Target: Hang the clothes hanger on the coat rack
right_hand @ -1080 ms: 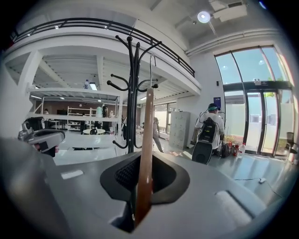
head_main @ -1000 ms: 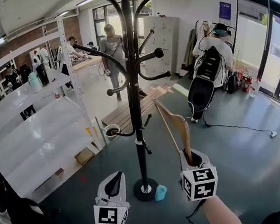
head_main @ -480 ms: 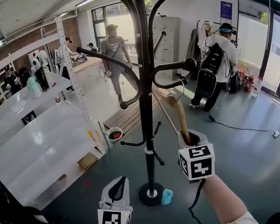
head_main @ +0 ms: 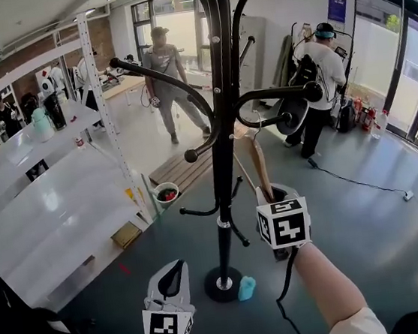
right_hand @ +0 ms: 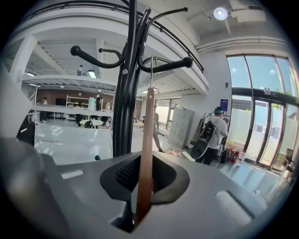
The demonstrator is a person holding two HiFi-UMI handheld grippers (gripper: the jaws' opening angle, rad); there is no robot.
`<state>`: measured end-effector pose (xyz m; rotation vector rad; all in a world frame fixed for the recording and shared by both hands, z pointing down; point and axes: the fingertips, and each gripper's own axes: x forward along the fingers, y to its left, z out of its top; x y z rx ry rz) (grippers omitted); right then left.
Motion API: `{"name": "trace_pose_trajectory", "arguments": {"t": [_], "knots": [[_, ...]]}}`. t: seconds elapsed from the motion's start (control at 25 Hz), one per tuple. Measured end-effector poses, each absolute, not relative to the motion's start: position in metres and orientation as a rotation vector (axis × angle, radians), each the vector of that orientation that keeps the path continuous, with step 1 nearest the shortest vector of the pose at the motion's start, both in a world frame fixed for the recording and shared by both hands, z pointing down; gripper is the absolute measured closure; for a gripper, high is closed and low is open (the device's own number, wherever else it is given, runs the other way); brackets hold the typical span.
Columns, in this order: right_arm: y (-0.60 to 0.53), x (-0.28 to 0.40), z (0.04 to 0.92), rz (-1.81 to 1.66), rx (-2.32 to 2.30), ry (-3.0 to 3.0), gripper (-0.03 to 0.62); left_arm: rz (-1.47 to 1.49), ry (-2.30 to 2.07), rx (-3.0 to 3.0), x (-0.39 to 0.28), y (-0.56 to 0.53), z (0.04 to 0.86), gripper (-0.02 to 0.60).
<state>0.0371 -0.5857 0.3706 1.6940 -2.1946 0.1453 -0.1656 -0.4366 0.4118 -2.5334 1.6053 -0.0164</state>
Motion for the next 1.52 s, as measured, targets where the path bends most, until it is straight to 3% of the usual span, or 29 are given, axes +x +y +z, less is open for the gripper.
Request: {"name": "trace_pose_trajectory", "arguments": {"t": [0.56,0.64,0.8,1.0,1.08,1.2,1.36,1.52], "knots": [[-0.593,0.029,0.392,0.19,1.709,-2.225,0.526,-0.053,1.619,-2.533,-0.176,-0.436,0.423,0.581],[-0.59,0.027,0.385,0.155,1.732,-2.272,0.496,-0.062,1.615,-2.534,-0.176,-0.434,0.424,0.581],[-0.582,0.018,0.369,0.078,1.707,-2.358,0.317,-0.081,1.597,-2.533,-0.172,-0.434,0.425,0.581],[-0.566,0.027,0.353,0.024,1.755,-2.417,0.264,-0.064,1.583,-2.529,-0.163,-0.429,0.418,0.581],[-0.555,0.035,0.347,0.031,1.788,-2.445,0.272,-0.062,1.584,-2.534,-0.159,-0.427,0.419,0.581],[-0.531,0.046,0.341,0.058,1.828,-2.474,0.377,-0.041,1.572,-2.528,-0.15,-0.422,0.412,0.581],[-0.494,0.054,0.341,0.06,1.834,-2.501,0.431,-0.012,1.557,-2.5,-0.138,-0.412,0.395,0.581],[-0.459,0.069,0.338,0.011,1.887,-2.52,0.543,0.02,1.551,-2.484,-0.123,-0.396,0.382,0.581]]}}
